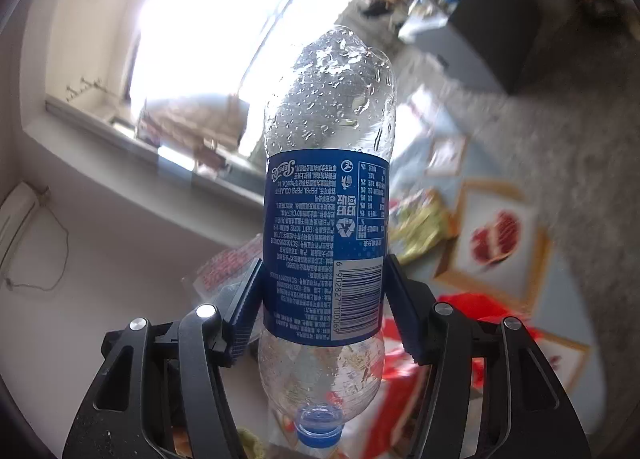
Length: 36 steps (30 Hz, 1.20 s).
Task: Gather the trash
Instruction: 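Lift the Pepsi bottle with the right gripper while the left gripper grasps the clear plastic bag, then carry bottle and plastic bag to the blue wastebasket and open both grippers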
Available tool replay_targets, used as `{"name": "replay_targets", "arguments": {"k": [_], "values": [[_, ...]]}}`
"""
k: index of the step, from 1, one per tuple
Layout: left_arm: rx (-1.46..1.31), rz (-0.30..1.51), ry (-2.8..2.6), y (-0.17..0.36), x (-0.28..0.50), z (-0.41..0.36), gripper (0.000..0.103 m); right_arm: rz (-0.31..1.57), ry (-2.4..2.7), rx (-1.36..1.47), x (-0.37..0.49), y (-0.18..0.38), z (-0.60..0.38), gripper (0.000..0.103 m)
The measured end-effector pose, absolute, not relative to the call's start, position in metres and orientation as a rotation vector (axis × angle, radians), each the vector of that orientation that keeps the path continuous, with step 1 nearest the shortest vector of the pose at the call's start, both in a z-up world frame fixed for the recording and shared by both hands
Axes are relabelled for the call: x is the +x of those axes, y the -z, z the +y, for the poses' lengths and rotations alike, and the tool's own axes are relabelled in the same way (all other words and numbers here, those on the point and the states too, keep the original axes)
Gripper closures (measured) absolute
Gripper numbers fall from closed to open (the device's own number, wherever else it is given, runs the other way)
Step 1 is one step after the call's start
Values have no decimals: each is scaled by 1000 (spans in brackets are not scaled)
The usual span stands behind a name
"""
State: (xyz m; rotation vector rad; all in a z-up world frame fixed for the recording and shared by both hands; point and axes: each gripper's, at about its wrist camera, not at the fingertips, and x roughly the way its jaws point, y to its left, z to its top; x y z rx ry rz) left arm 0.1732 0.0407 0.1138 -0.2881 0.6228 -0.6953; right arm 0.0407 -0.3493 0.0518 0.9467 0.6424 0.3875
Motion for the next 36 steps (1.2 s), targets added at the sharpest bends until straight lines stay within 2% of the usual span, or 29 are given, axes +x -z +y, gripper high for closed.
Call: {"name": "replay_targets", "arguments": {"k": [3, 6, 12, 18, 25, 28, 29, 31, 32, 36], "values": [[-241, 609, 821, -135, 168, 4, 98, 557, -276, 952, -4, -62, -396, 47], [-177, 673, 937, -143, 169, -45, 98, 487, -131, 988, -63, -56, -445, 47], [-28, 892, 1086, -128, 167, -165, 98, 441, 94, 1150, -155, 8, -516, 47], [173, 1094, 1144, -77, 149, -296, 98, 519, 215, 1414, -199, 116, -562, 47], [449, 1177, 1136, 0, 115, -424, 98, 657, 270, 1614, -174, 213, -584, 47], [552, 1189, 1138, 32, 104, -468, 97, 691, 296, 1651, -161, 241, -603, 43], [598, 1196, 1133, 45, 101, -482, 96, 701, 299, 1665, -156, 250, -611, 37], [655, 1210, 1096, 66, 99, -502, 82, 690, 291, 1722, -145, 275, -629, 22], [677, 1219, 1069, 77, 98, -508, 72, 696, 293, 1738, -141, 287, -635, 22], [632, 1252, 1030, 88, 106, -509, 71, 714, 368, 1843, -147, 321, -643, 22]]}}
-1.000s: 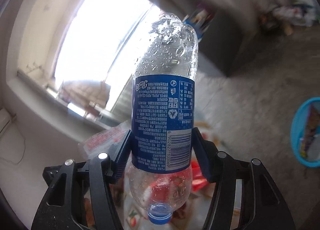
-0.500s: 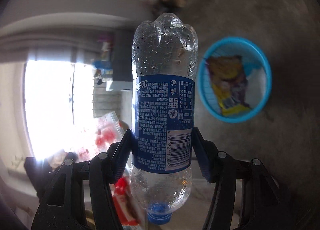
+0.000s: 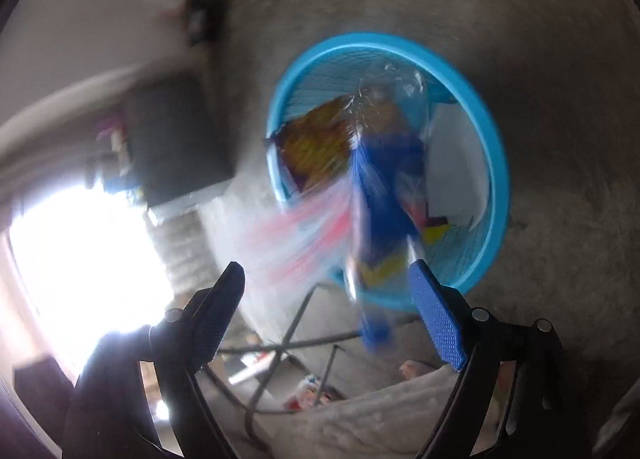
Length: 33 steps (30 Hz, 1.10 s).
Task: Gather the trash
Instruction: 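Carry bottle and plastic bag to the blue wastebasket and open both grippers, then move both open tools back toward the table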
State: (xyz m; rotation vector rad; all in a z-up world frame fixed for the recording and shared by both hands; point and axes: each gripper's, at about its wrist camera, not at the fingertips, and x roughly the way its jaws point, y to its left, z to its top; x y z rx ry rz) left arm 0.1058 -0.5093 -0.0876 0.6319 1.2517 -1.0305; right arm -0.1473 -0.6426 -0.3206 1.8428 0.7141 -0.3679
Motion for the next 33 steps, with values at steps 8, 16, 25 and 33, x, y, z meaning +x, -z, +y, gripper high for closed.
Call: {"name": "replay_targets", "arguments": {"k": [8, 16, 25, 33], "values": [[607, 1124, 1053, 37, 106, -472, 71, 662, 388, 1713, -157, 279, -624, 22], [466, 1024, 1099, -35, 94, -401, 63, 707, 413, 1407, -136, 202, -577, 22], [311, 908, 1025, -89, 94, -277, 52, 657, 338, 1045, -106, 107, -500, 22], [129, 732, 827, -151, 105, -144, 47, 653, 117, 839, -71, 51, -444, 22]]}}
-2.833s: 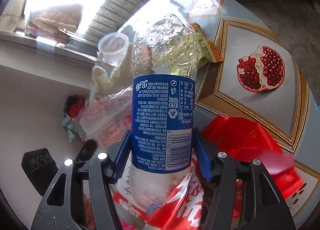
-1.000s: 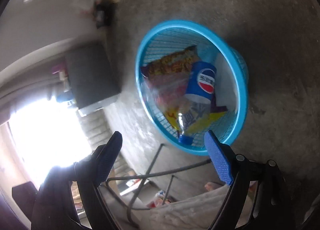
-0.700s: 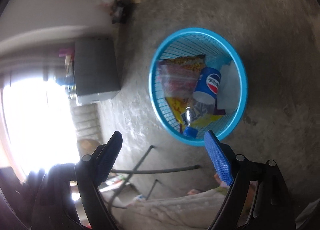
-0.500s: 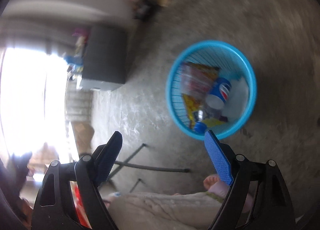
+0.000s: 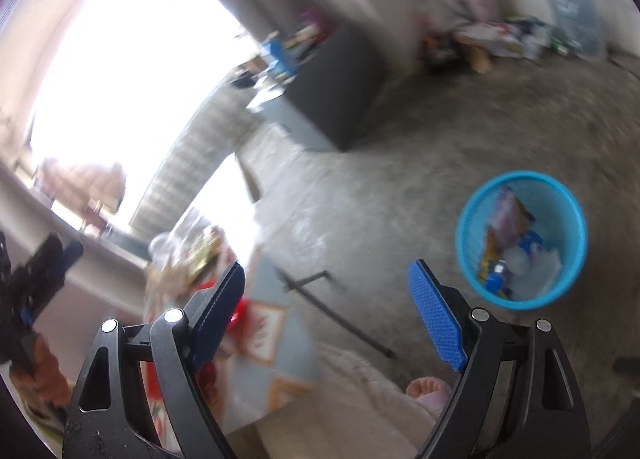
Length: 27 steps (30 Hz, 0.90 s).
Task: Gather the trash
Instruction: 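Move both open tools back toward the table, then grasp the white-red snack bag with the left gripper and lift it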
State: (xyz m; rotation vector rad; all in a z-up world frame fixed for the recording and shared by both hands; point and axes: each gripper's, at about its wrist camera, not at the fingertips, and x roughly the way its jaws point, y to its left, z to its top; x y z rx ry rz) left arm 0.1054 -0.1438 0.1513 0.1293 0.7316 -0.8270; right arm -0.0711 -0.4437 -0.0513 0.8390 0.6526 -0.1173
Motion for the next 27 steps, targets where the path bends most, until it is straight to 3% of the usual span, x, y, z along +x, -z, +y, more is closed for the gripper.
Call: {"name": "replay_targets", "arguments": {"k": [5, 9, 14, 27], "values": [[29, 653, 693, -166, 104, -70, 45, 707, 1, 799, -47, 42, -413, 22], [-28, 678, 636, -144, 94, -31, 45, 759, -64, 758, -28, 41, -389, 24], [-91, 738, 606, -113, 88, -1, 45, 795, -132, 741, -28, 24, -360, 32], [-123, 750, 431, -70, 86, 58, 45, 849, -395, 564, -32, 18, -251, 35]]}}
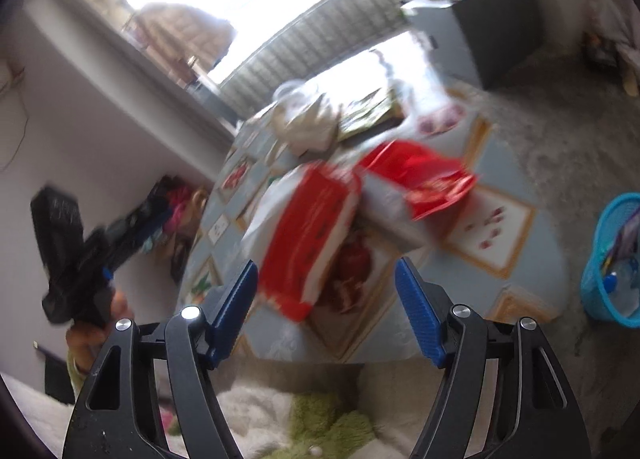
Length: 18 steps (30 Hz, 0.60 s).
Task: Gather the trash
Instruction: 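Grasp the white-red snack bag with the left gripper and lift it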
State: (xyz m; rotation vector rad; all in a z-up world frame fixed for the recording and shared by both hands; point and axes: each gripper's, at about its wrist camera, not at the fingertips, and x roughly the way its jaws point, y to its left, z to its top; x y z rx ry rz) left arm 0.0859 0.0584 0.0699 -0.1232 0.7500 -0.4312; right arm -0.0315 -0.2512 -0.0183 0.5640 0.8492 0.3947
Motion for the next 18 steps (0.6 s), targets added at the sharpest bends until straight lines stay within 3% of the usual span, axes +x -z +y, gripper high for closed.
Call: {"name": "replay_targets", "arguments": {"k": [10, 12, 17, 18], "values": [[-170, 806, 405, -43, 98, 85, 45, 952, -389, 467, -3, 46, -179, 33], [-175, 809, 407, -40, 99, 85, 45, 971, -363, 497, 5, 52, -178, 41], [-189, 841, 435, -28, 103, 81, 46, 997, -336, 510, 12, 61, -184, 76], [-188, 849, 442, -25, 104, 80, 46, 999, -343, 514, 12, 61, -186, 76]]}}
